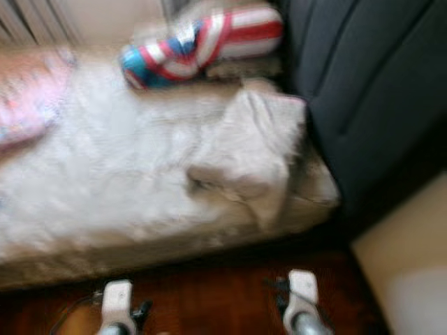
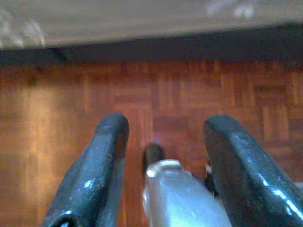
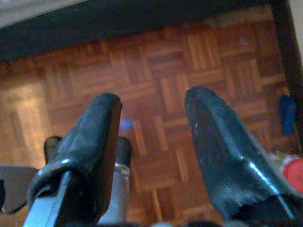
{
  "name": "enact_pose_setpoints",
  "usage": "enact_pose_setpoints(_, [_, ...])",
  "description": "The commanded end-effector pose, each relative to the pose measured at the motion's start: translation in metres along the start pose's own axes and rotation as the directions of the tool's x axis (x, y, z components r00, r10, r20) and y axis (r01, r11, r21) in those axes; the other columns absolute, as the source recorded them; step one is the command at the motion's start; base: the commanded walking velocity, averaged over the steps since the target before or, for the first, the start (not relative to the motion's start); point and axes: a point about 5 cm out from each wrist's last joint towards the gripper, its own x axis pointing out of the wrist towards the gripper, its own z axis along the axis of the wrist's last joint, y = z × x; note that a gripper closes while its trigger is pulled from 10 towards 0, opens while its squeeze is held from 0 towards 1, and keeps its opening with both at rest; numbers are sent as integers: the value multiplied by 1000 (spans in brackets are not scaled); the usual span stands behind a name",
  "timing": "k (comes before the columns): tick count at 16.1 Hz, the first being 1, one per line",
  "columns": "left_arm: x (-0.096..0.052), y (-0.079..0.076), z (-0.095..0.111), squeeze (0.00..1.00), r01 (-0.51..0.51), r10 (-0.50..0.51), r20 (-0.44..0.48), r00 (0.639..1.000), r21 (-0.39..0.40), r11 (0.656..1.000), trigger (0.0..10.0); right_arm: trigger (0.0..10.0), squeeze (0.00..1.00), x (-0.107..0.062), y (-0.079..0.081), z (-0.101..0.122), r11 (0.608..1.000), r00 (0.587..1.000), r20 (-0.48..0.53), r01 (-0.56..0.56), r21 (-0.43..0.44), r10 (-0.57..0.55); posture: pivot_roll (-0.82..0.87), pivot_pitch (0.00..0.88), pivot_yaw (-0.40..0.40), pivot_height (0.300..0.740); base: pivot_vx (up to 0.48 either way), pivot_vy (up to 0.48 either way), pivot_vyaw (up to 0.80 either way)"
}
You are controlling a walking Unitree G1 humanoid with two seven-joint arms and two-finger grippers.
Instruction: Clean up the room
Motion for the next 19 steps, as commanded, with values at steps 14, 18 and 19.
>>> enact_pose_setpoints(14, [-3, 4, -10, 0, -12, 11, -40, 999, -27, 1000, 10000, 10000, 0, -1, 0, -8, 1000, 1000, -29, -3, -15, 2, 20, 145, -35, 740, 185, 0, 0])
enact_pose_setpoints(18, [-3, 4, -9, 0, -9, 8, -35, 999, -26, 1000, 10000, 10000, 0, -1, 0, -8, 1000, 1000, -27, -6, -19, 6, 22, 137, -33, 740, 316, 0, 0])
enact_pose_setpoints(19, [-3, 4, -8, 0, -9, 8, -34, 999, -26, 1000, 10000, 10000, 0, -1, 0, -8, 1000, 1000, -26, -8, -20, 7, 22, 137, -32, 740, 319, 0, 0])
